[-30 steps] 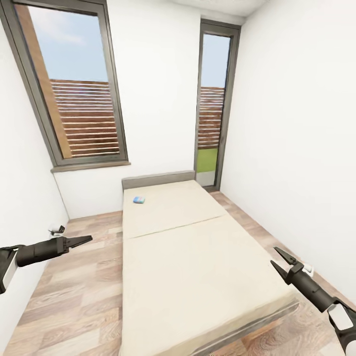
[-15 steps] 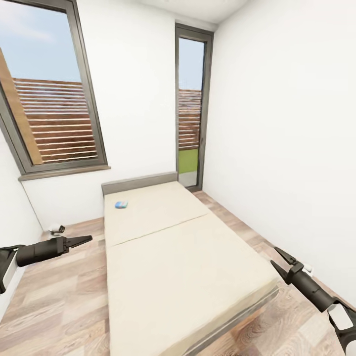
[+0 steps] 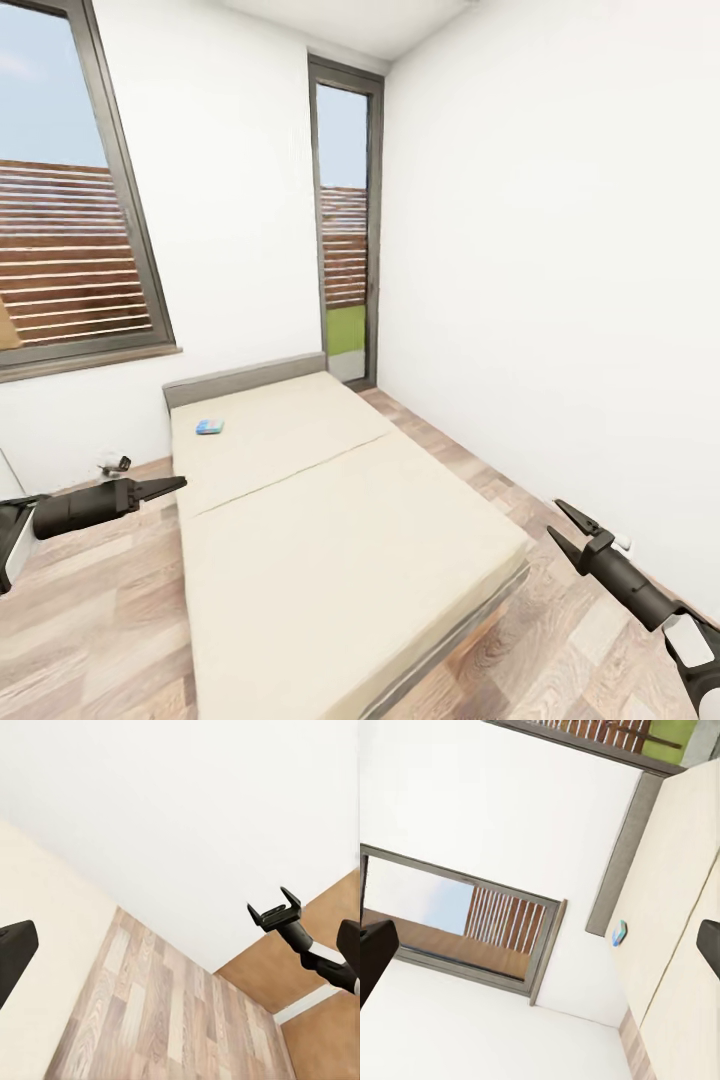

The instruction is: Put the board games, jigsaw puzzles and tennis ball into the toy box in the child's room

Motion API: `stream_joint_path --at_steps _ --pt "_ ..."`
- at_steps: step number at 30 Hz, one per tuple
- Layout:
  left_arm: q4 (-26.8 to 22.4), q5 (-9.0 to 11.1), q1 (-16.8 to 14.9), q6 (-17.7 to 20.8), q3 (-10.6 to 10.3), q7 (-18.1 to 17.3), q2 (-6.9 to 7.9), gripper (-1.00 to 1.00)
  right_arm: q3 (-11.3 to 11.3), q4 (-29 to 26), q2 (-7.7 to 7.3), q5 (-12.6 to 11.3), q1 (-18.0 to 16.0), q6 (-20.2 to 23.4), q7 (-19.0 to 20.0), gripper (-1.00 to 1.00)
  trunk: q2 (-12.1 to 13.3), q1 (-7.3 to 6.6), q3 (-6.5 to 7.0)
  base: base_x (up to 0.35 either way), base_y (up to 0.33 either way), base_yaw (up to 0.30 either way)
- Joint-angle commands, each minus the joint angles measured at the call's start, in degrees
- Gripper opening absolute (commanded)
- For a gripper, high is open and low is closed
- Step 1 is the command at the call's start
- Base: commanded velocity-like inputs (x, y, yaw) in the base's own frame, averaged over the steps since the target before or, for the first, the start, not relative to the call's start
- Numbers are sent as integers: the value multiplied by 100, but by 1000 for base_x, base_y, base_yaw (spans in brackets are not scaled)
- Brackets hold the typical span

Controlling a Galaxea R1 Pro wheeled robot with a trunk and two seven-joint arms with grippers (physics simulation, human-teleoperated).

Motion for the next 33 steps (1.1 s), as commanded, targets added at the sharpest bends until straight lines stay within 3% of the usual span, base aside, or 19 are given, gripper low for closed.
stream_joint_path --at_steps 1,33 --pt "0 -1 1 61 1 -22 2 100 -15 5 1 -8 -5 41 9 100 -4 2 3 0 64 -256" --pt "-1 -1 1 63 1 -22 1 100 -15 5 9 -8 -5 40 9 100 -4 2 64 0 132 -68"
